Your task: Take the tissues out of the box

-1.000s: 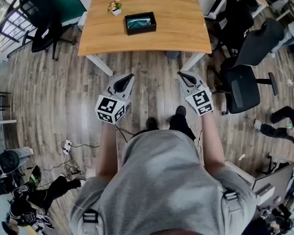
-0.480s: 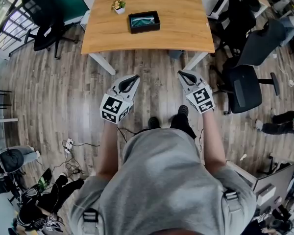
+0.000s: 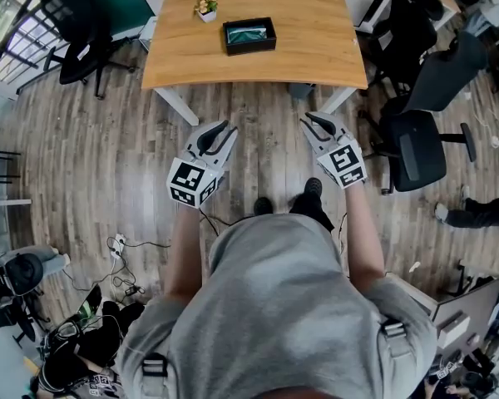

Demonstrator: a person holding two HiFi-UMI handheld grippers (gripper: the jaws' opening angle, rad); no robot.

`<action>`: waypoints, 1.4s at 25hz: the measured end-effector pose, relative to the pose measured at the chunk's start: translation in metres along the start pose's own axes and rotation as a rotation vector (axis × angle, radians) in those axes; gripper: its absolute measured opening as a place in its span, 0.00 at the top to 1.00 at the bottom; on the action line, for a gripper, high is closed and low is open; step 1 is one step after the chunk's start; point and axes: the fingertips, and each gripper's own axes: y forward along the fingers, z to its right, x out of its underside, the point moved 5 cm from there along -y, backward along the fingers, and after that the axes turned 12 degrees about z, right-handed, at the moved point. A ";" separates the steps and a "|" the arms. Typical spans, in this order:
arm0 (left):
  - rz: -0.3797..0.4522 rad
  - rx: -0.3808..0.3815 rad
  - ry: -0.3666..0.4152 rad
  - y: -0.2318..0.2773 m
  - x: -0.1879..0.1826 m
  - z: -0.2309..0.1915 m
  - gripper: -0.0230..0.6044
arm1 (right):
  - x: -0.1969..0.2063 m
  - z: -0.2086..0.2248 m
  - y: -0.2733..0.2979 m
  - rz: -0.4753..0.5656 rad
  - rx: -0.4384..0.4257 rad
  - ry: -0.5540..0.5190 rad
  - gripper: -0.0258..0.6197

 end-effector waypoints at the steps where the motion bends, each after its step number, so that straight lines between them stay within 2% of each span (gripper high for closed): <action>1: 0.001 0.001 0.002 -0.001 0.000 0.000 0.78 | 0.000 0.000 0.000 0.000 0.000 -0.001 0.82; 7: 0.009 0.006 0.007 -0.005 0.000 0.000 0.70 | -0.006 -0.005 0.000 0.015 0.005 0.004 0.69; 14: 0.013 0.002 0.001 -0.002 0.001 0.000 0.64 | -0.006 -0.005 -0.006 0.031 -0.005 0.038 0.62; 22: 0.008 -0.008 0.006 0.004 0.004 0.000 0.62 | 0.001 0.004 -0.004 0.032 -0.011 0.039 0.60; 35: -0.039 -0.040 0.022 0.038 0.007 -0.017 0.60 | 0.015 0.041 0.032 0.028 -0.080 0.039 0.59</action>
